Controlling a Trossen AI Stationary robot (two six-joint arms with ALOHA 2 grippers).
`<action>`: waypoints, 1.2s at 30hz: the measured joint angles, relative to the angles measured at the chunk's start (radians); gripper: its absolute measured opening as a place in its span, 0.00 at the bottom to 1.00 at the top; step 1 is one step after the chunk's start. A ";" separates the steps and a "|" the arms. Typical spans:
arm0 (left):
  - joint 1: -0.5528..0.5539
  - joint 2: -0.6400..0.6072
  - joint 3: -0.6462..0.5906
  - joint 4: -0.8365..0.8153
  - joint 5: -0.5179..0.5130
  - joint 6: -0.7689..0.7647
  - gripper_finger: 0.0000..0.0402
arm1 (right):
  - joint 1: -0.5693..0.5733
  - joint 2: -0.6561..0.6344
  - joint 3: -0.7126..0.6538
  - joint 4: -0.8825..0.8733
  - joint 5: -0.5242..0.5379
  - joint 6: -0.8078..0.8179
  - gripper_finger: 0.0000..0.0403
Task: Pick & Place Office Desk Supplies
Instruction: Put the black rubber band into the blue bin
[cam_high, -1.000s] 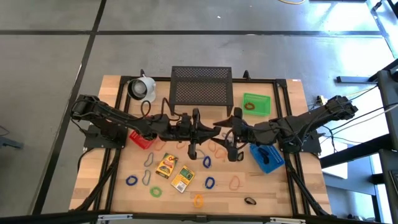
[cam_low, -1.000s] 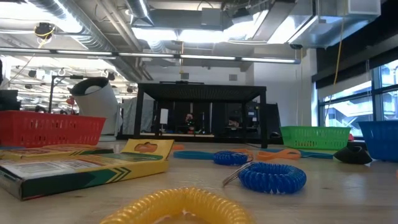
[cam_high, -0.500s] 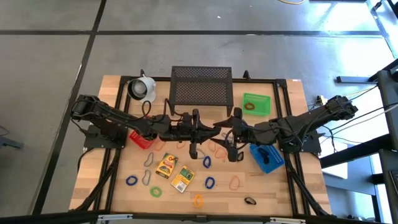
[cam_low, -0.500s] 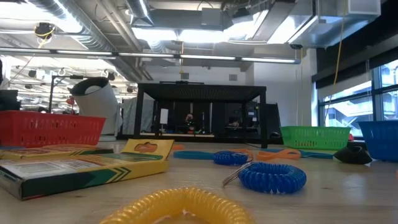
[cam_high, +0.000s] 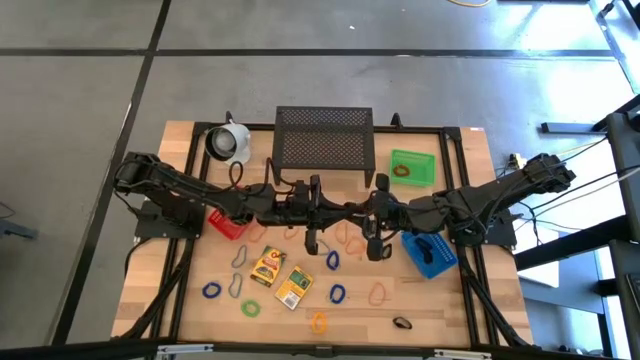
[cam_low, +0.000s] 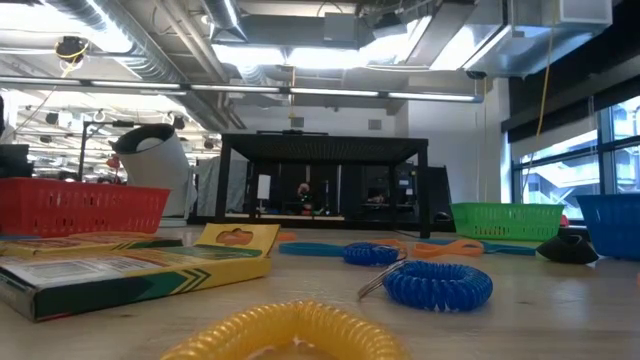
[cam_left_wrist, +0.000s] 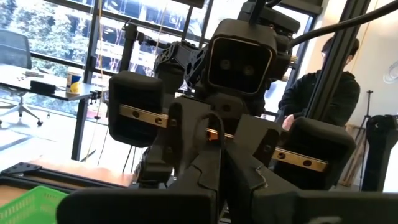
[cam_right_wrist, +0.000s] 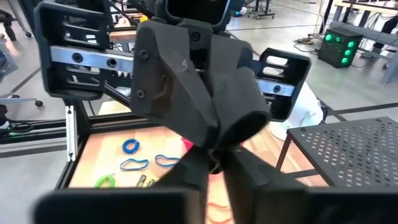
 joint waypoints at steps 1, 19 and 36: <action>0.000 0.000 0.000 0.000 0.001 0.000 0.01 | 0.000 0.000 0.000 0.000 -0.006 0.000 0.05; -0.006 -0.028 0.000 -0.041 -0.058 0.000 0.32 | -0.007 -0.034 0.000 -0.150 -0.012 0.104 0.01; -0.006 -0.107 0.001 -0.517 -0.116 -0.124 0.41 | 0.062 -0.124 -0.082 -1.066 -0.541 0.740 0.02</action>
